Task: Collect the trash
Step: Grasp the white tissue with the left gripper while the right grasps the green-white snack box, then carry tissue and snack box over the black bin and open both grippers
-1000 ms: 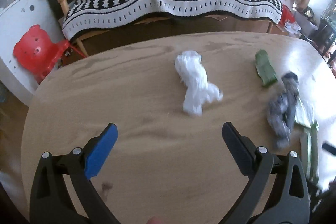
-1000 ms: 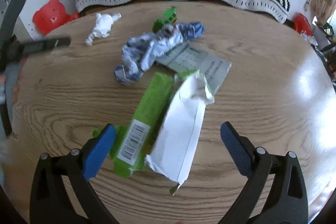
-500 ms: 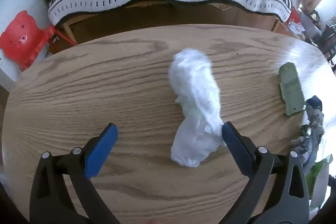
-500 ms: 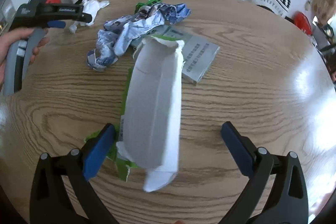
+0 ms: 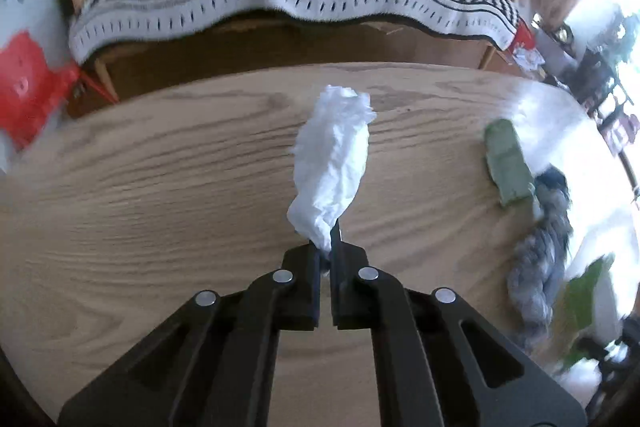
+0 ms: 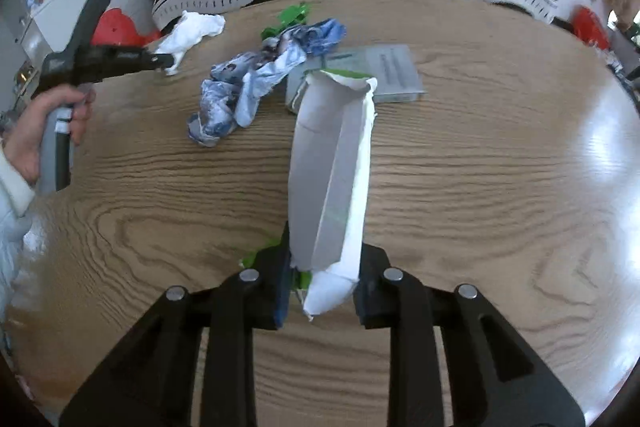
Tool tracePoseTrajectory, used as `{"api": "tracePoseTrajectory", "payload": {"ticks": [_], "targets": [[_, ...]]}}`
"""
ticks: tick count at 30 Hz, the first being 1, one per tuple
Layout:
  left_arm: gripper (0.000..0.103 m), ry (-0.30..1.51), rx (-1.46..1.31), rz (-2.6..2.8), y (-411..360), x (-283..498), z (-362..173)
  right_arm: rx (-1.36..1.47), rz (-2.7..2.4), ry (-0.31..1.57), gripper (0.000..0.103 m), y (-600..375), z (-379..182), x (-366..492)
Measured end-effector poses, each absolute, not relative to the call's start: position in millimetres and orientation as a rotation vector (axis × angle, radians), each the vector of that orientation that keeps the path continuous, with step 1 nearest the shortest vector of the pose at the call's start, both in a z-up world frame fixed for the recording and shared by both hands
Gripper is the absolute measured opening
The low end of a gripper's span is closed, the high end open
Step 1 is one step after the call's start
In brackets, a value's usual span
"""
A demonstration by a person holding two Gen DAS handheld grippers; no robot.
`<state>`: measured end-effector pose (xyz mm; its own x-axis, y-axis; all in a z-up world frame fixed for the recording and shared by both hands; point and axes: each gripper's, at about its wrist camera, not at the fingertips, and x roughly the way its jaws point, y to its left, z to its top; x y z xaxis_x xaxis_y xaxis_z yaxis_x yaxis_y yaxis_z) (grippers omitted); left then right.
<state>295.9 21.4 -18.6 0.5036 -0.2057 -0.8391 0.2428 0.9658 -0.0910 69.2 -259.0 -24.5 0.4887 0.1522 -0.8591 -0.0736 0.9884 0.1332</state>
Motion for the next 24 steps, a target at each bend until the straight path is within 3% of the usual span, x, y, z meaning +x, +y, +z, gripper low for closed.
{"api": "tracePoseTrajectory", "payload": {"ticks": [8,24], "targets": [[0.002,0.907,0.027,-0.369,4,195,24,0.177,0.081,0.969,0.025,-298,3,29],[0.002,0.924,0.252,-0.729,-169,55,30,0.264,-0.145,0.854,0.025,-426,30,-81]]}}
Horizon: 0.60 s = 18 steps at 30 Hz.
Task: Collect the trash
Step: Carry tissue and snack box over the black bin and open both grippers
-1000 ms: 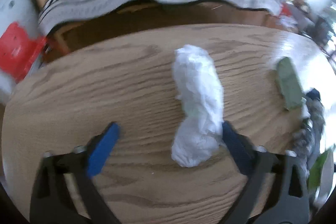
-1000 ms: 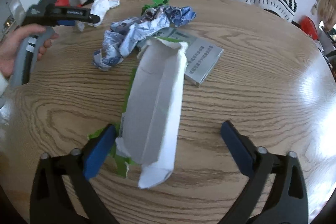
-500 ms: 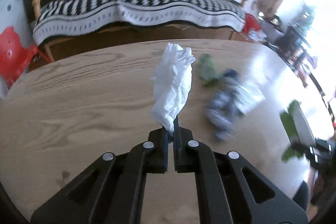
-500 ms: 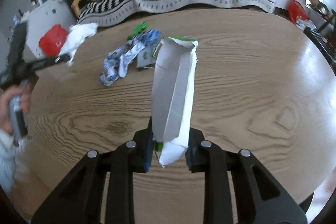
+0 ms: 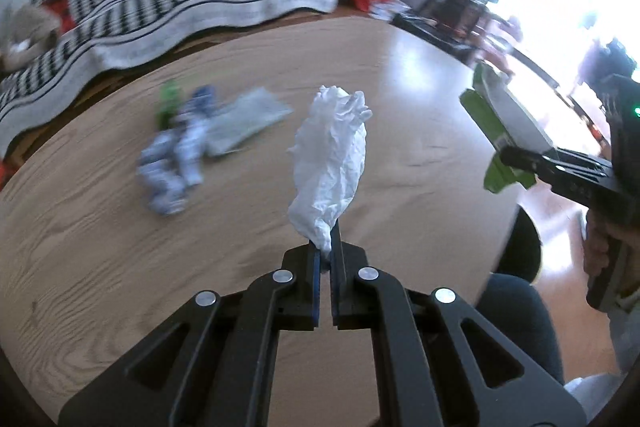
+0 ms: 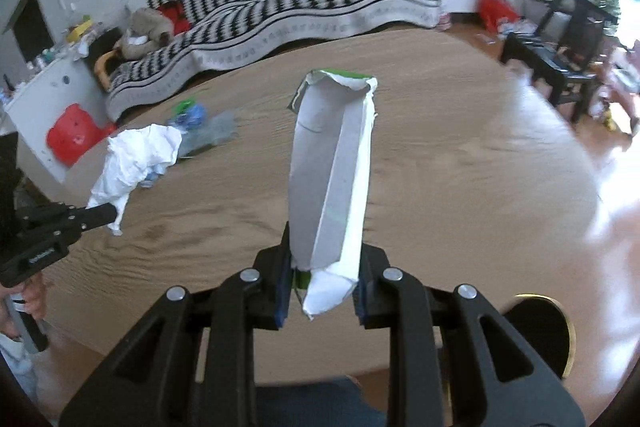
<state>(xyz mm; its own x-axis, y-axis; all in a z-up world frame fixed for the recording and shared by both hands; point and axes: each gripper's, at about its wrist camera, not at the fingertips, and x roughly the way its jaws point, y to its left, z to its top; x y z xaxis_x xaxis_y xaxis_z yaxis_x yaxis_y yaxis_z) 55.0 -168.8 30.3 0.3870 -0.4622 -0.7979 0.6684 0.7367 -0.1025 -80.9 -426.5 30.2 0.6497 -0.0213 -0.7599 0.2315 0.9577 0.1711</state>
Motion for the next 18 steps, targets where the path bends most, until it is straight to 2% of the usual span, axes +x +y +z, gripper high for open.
{"api": "tracePoseTrajectory", "payload": {"ticks": [10,15,18], "targets": [[0.002,0.909,0.409,-0.944,-316,-10,30,0.361,-0.36,0.829,0.025,-546,15,-212],[0.002,0.95,0.441,-1.075,-390,-57,4,0.431,-0.451,0.832,0.025,-588,-2,-273],[0.002,1.056,0.37,-1.16,-431,-87,-31,0.478,-0.489,0.858,0.025,-602,-21,-301]]}}
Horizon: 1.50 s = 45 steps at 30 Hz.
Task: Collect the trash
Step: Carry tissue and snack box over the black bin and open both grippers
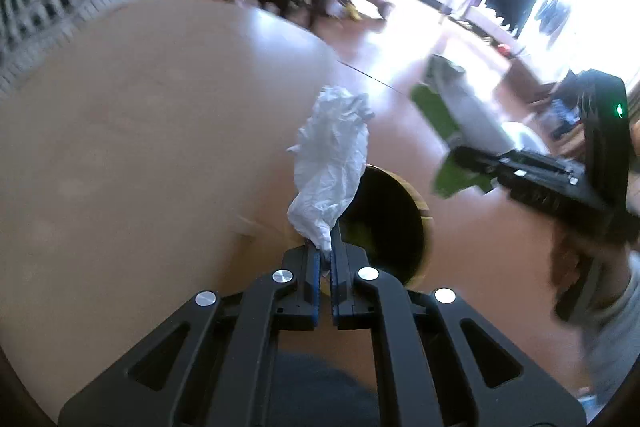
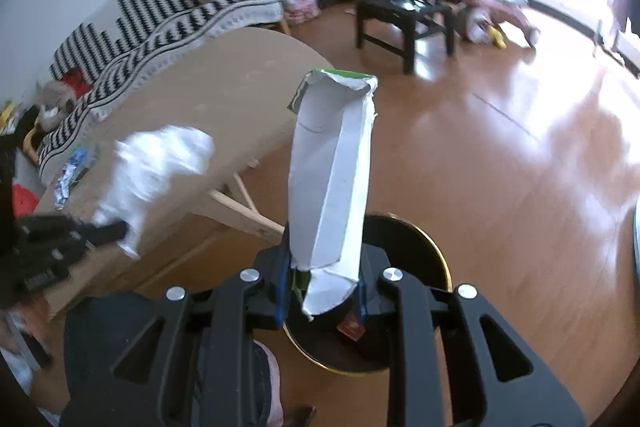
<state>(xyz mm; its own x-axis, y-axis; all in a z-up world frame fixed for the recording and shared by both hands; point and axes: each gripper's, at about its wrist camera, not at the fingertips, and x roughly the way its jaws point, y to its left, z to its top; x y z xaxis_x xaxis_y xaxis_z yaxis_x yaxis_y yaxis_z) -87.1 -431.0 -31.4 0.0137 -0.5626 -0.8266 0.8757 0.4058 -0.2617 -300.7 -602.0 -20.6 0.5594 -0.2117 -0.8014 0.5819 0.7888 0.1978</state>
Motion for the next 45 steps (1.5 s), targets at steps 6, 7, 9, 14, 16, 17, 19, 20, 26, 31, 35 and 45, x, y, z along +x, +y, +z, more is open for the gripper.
{"api": "tracePoseTrajectory", "payload": {"ticks": [6,7,9,14,16,17,19,20,26,31,35,45], "targets": [[0.002,1.198,0.325,-1.147,-469,-124,-101,0.52,-0.513,0.934,0.025,-613,-58,-326],[0.002,1.201,0.318,-1.143,-471,-124,-104,0.524,-0.517,0.947,0.025,-614,-64,-329],[0.002,1.186,0.339,-1.137,-475,-127,-108,0.534,-0.523,0.965,0.025,-616,-75,-327],[0.002,1.255,0.361,-1.107,-480,-124,-125,0.581,-0.527,0.999,0.025,-624,-98,-333],[0.002,1.271,0.353,-1.109,-481,-122,-128,0.598,-0.528,1.009,0.025,-628,-106,-334],[0.002,1.273,0.351,-1.113,-482,-123,-128,0.602,-0.53,1.012,0.025,-628,-108,-334],[0.002,1.27,0.357,-1.125,-487,-126,-129,0.609,-0.529,1.012,0.025,-629,-109,-332],[0.002,1.272,0.359,-1.129,-487,-125,-130,0.61,-0.53,1.012,0.025,-629,-109,-331],[0.002,1.288,0.355,-1.151,-487,-124,-134,0.626,-0.533,1.0,0.025,-629,-104,-329],[0.002,1.288,0.353,-1.155,-485,-123,-135,0.634,-0.533,1.015,0.025,-631,-105,-330],[0.002,1.288,0.356,-1.157,-484,-125,-135,0.637,-0.53,1.024,0.025,-629,-105,-326],[0.078,1.317,0.377,-1.105,-489,-126,-143,0.657,-0.543,0.977,0.063,-635,-96,-327]]}}
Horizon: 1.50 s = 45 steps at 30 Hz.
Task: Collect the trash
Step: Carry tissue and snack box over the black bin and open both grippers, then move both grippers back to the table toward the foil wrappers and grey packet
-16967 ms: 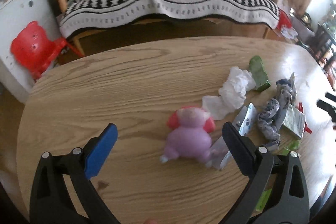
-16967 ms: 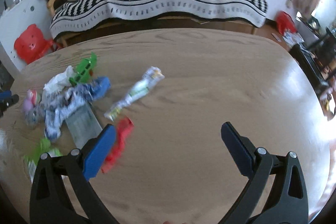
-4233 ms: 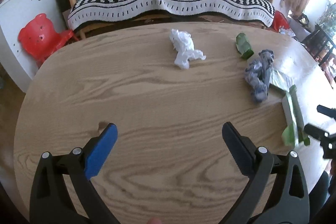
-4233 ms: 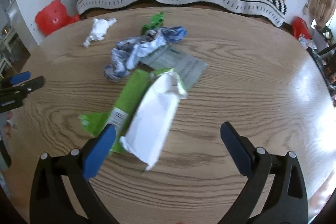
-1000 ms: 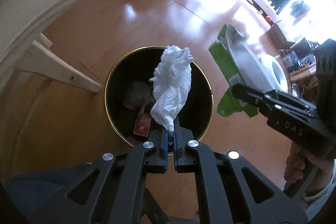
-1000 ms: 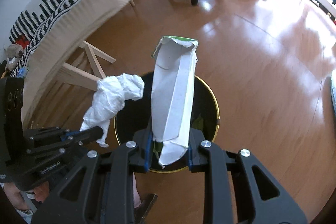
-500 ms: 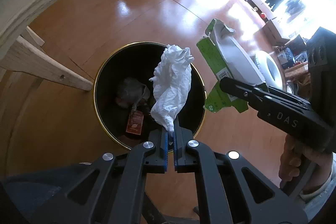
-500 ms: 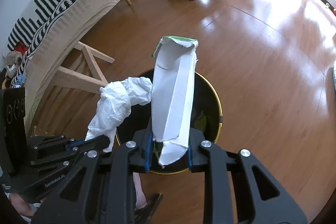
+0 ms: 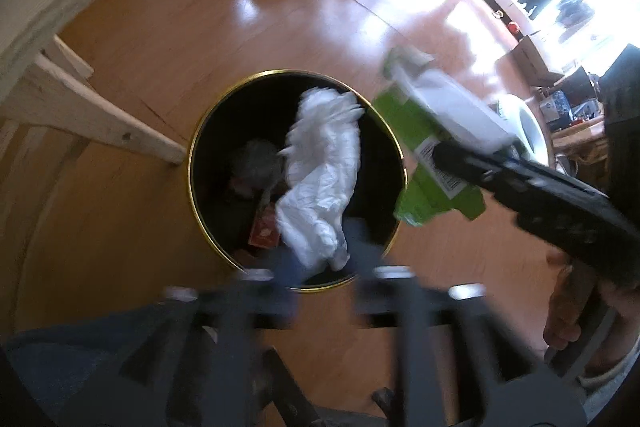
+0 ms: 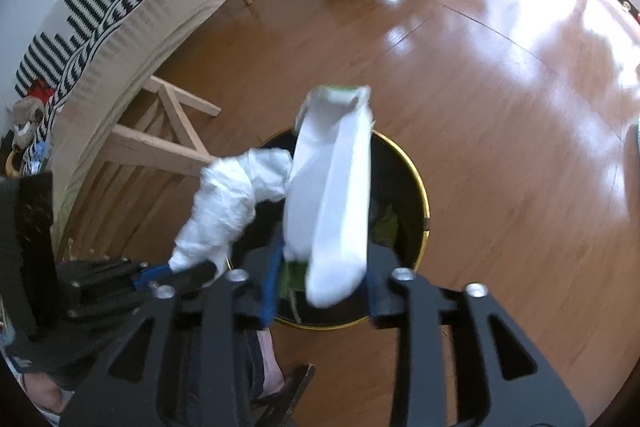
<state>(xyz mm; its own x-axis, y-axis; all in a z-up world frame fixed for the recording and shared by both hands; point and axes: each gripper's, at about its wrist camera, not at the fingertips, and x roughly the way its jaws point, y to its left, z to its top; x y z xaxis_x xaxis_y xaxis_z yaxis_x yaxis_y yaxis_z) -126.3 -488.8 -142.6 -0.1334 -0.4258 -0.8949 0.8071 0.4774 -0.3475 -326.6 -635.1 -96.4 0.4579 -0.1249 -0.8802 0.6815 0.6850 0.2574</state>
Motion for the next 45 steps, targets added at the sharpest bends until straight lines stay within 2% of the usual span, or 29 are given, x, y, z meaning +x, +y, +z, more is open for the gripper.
{"api": "tracePoseTrajectory", "payload": {"ticks": [1,2,4,5,8,12,17,20,27,30,35,45], "targets": [[0.092,1.306,0.373,-1.1,-488,-126,-141,0.66,-0.558,0.947,0.082,-637,-91,-329],[0.095,1.279,0.361,-1.104,-486,-126,-137,0.664,-0.578,0.908,0.087,-641,-84,-333],[0.096,1.282,0.335,-1.124,-486,-126,-134,0.657,-0.612,0.847,0.091,-645,-71,-340],[0.096,1.289,0.326,-1.134,-485,-125,-131,0.641,-0.639,0.803,0.097,-647,-61,-344],[0.097,1.241,0.353,-1.159,-479,-125,-111,0.558,-0.725,0.72,0.097,-647,-38,-351],[0.097,0.983,0.431,-1.181,-455,-127,-57,0.501,-0.743,0.686,0.097,-643,-20,-340],[0.097,0.861,0.228,-1.032,-369,-69,0,0.428,-0.624,0.73,0.097,-620,-14,-280],[0.097,0.839,0.192,-0.865,-309,-29,11,0.379,-0.535,0.755,0.097,-597,-10,-232],[0.097,0.867,0.089,-0.391,-138,75,9,0.239,-0.358,0.832,0.097,-512,-5,-114],[0.097,0.885,0.058,-0.274,-91,103,4,0.206,-0.279,0.857,0.097,-470,-1,-66],[0.097,0.918,0.046,-0.227,-64,146,-1,0.128,-0.167,0.873,0.097,-400,5,7],[0.097,0.945,0.091,-0.254,-74,201,-25,0.029,-0.062,0.916,0.097,-316,-6,99]]}}
